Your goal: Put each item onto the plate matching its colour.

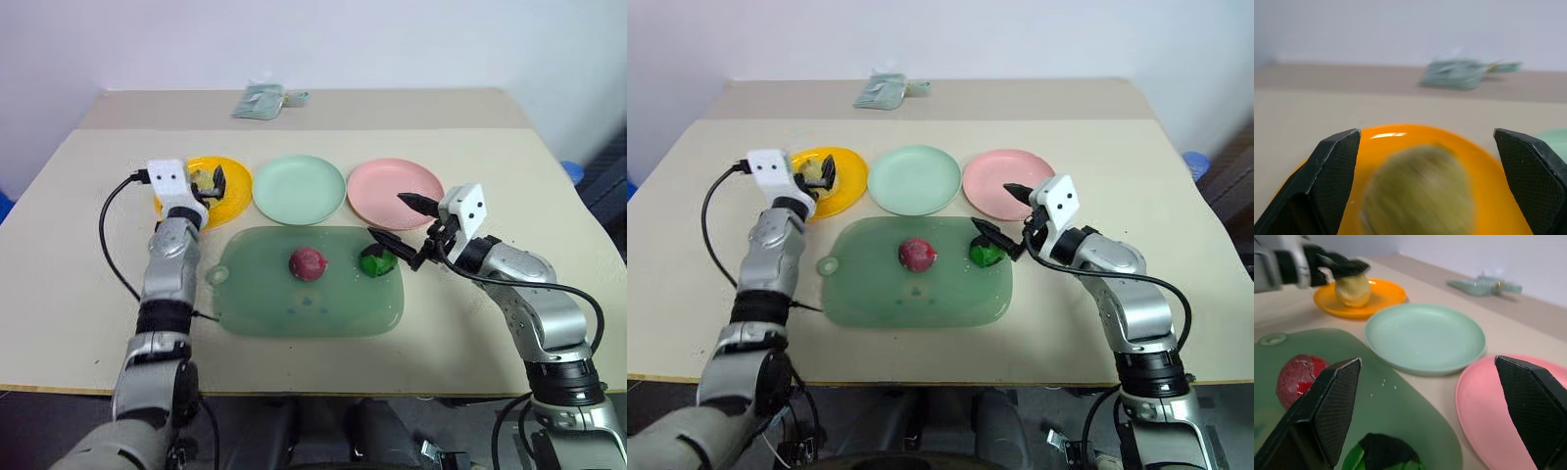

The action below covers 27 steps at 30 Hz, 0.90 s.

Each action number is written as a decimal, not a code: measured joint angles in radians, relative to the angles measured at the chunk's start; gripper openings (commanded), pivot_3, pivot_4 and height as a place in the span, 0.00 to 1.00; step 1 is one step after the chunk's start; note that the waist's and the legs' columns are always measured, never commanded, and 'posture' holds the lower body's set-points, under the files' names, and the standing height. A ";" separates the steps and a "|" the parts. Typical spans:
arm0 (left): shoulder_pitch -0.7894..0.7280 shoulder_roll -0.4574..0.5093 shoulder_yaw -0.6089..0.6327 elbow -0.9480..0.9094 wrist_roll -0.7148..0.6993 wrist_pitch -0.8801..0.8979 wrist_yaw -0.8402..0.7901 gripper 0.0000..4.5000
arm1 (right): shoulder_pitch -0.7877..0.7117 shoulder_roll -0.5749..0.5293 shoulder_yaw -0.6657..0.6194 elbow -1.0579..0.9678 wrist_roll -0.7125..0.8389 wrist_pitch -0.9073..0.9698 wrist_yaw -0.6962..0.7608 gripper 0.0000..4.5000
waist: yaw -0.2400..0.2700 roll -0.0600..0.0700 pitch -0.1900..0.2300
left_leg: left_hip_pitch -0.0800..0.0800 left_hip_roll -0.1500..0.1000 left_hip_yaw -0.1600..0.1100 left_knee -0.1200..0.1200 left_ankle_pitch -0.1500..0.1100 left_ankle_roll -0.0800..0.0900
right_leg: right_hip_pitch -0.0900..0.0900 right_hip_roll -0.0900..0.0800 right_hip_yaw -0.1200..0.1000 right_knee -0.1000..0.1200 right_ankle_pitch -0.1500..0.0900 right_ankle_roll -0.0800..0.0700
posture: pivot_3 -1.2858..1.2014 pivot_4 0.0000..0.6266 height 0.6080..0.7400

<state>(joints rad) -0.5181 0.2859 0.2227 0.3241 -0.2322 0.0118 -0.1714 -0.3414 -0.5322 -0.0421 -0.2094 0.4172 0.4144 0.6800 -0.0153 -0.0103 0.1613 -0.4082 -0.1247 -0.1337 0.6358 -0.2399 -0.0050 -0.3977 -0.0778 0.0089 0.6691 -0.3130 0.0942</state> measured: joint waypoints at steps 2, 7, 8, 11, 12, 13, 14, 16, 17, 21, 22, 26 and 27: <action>0.093 0.033 -0.006 -0.143 -0.055 0.039 -0.092 0.99 | -0.017 0.015 0.015 0.000 0.000 0.034 -0.007 1.00 | 0.001 0.000 0.000 | 0.000 0.000 0.000 0.000 0.000 -0.001 | 0.000 0.000 0.000 0.000 0.000 0.000 | 0.52 0.24 1.00; 0.264 0.219 -0.005 -0.414 -0.193 0.079 -0.396 0.99 | -0.056 0.063 0.085 -0.001 -0.001 0.078 0.000 1.00 | 0.002 0.001 -0.001 | 0.000 0.000 0.000 -0.001 0.000 -0.001 | 0.000 0.000 0.000 0.000 0.000 -0.001 | 0.52 0.24 1.00; 0.320 0.274 0.003 -0.462 -0.252 0.107 -0.487 0.99 | -0.069 0.067 0.108 0.000 -0.001 0.084 0.014 1.00 | 0.001 0.001 -0.001 | 0.000 0.000 0.000 -0.002 0.000 -0.001 | 0.000 0.000 0.000 -0.001 0.000 -0.001 | 0.52 0.24 1.00; 0.479 0.402 0.020 -0.548 -0.394 0.198 -0.721 0.99 | -0.086 0.066 0.154 0.003 -0.002 0.100 0.071 1.00 | -0.002 0.002 0.000 | 0.001 0.001 0.000 -0.004 0.000 -0.001 | 0.000 0.000 0.001 -0.002 0.000 -0.001 | 0.52 0.24 1.00; 0.511 0.422 0.030 -0.564 -0.427 0.219 -0.776 0.99 | -0.092 0.066 0.169 0.009 -0.003 0.102 0.091 1.00 | 0.004 0.003 0.000 | 0.001 0.001 0.000 -0.004 0.000 0.000 | 0.000 0.000 0.000 -0.002 0.000 -0.001 | 0.52 0.24 1.00; 0.527 0.439 0.037 -0.572 -0.449 0.232 -0.813 0.99 | -0.097 0.063 0.185 0.014 -0.004 0.103 0.108 1.00 | 0.009 0.003 0.000 | 0.001 0.001 -0.001 -0.003 0.000 0.000 | 0.001 0.000 0.000 -0.002 0.000 -0.001 | 0.52 0.24 1.00; 0.544 0.462 0.045 -0.585 -0.466 0.243 -0.848 0.99 | -0.104 0.063 0.204 0.016 -0.008 0.103 0.127 1.00 | 0.011 0.003 0.000 | 0.001 0.000 -0.001 -0.003 0.000 0.001 | 0.001 0.000 0.000 -0.002 0.000 -0.001 | 0.52 0.24 1.00; 0.566 0.493 0.069 -0.603 -0.487 0.250 -0.903 0.99 | -0.113 0.063 0.233 0.020 -0.014 0.102 0.157 1.00 | 0.010 0.003 0.000 | 0.001 0.000 -0.001 -0.003 -0.001 0.001 | 0.001 0.000 0.000 -0.003 0.000 -0.001 | 0.52 0.24 1.00; 0.571 0.501 0.078 -0.606 -0.490 0.249 -0.919 0.99 | -0.117 0.063 0.243 0.024 -0.020 0.102 0.167 1.00 | 0.010 0.003 0.000 | 0.001 0.000 -0.001 -0.003 -0.001 0.001 | 0.001 0.000 0.000 -0.003 0.000 -0.001 | 0.52 0.24 1.00; 0.607 0.519 0.089 -0.607 -0.489 0.245 -0.978 0.99 | -0.150 0.076 0.278 0.100 -0.057 0.093 0.191 1.00 | 0.001 0.003 0.000 | 0.001 0.001 -0.001 -0.005 0.000 0.000 | 0.000 0.000 0.000 -0.003 0.000 -0.001 | 0.52 0.24 1.00; 0.610 0.519 0.092 -0.609 -0.489 0.245 -0.986 0.99 | -0.157 0.082 0.288 0.123 -0.068 0.085 0.194 1.00 | 0.000 0.003 0.000 | 0.001 0.001 -0.001 -0.005 0.000 0.000 | 0.000 0.000 0.000 -0.003 0.000 -0.002 | 0.52 0.24 1.00; 0.620 0.525 0.111 -0.611 -0.489 0.245 -1.005 0.99 | -0.169 0.104 0.310 0.190 -0.098 0.059 0.210 1.00 | 0.001 0.003 0.000 | 0.001 0.001 -0.001 -0.005 0.000 0.000 | 0.000 0.000 0.000 -0.003 0.000 -0.001 | 0.52 0.24 1.00; 0.621 0.525 0.112 -0.612 -0.489 0.245 -1.006 0.99 | -0.173 0.109 0.310 0.202 -0.101 0.057 0.213 1.00 | 0.001 0.003 0.000 | 0.001 0.001 -0.001 -0.005 0.000 0.000 | 0.000 0.000 0.000 -0.003 0.000 -0.001 | 0.52 0.24 1.00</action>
<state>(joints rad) 0.1024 0.8112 0.3347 -0.2876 -0.7210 0.2568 -1.1775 -0.5149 -0.4234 0.2677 -0.0070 0.3159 0.4710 0.8927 -0.0139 -0.0073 0.1615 -0.4073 -0.1240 -0.1343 0.6312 -0.2397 -0.0053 -0.3975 -0.0777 0.0089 0.6663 -0.3129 0.0927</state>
